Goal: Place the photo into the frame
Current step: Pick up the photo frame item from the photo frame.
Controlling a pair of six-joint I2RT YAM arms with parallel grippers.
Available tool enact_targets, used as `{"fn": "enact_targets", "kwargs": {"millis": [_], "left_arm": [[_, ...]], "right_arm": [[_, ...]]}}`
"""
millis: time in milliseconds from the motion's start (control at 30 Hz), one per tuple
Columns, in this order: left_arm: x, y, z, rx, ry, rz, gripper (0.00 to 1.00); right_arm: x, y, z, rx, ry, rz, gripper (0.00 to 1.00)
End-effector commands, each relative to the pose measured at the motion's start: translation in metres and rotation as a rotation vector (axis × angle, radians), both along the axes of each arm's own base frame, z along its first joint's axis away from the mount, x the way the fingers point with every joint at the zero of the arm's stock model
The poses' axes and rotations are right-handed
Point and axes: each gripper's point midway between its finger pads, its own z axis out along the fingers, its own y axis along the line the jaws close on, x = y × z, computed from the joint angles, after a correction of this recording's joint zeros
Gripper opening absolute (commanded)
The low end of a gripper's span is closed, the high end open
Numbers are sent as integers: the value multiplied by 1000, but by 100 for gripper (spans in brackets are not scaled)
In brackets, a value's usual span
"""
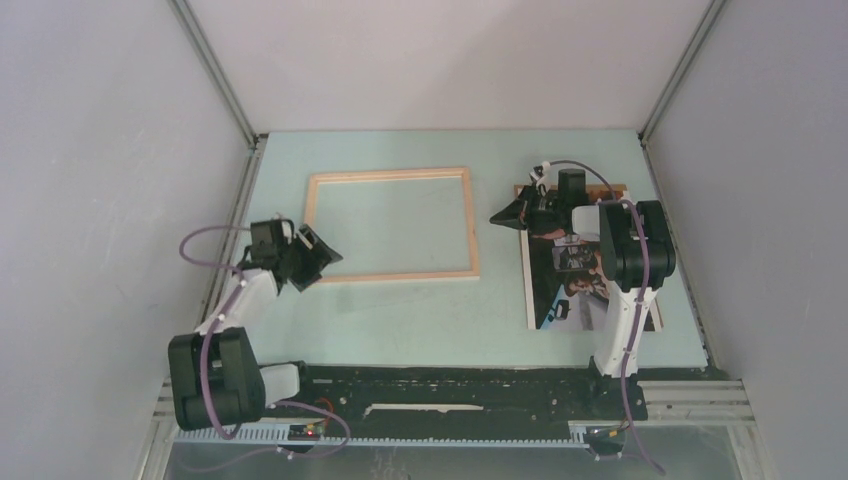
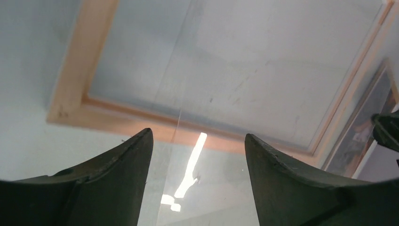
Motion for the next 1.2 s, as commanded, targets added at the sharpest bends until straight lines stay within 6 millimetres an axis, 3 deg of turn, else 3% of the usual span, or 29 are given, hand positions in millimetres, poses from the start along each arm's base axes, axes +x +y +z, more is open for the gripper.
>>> {"fn": "enact_targets", "kwargs": {"millis": [0,233,367,700,1000,1167], "left_arm": [[-17,-30,-15,-93,-30,-20,79],[-26,-37,-31,-61,12,-51,80],[-21,-46,-25,-108,-22,-86,76],[-10,-41,-1,-77,-67,-86,63],[6,-24,14,-65,-96,-42,61],[21,-17,22,-78,-102,-26,62]], "right_arm": [[4,0,10,-2,-79,7,0],[0,4,11,2,-78,13,0],[0,5,15,6,-88,14,0],[-5,19,42,39,-181,40,0],[0,28,62,77,-234,33,0],[7,37,61,79,-231,33,0]]}}
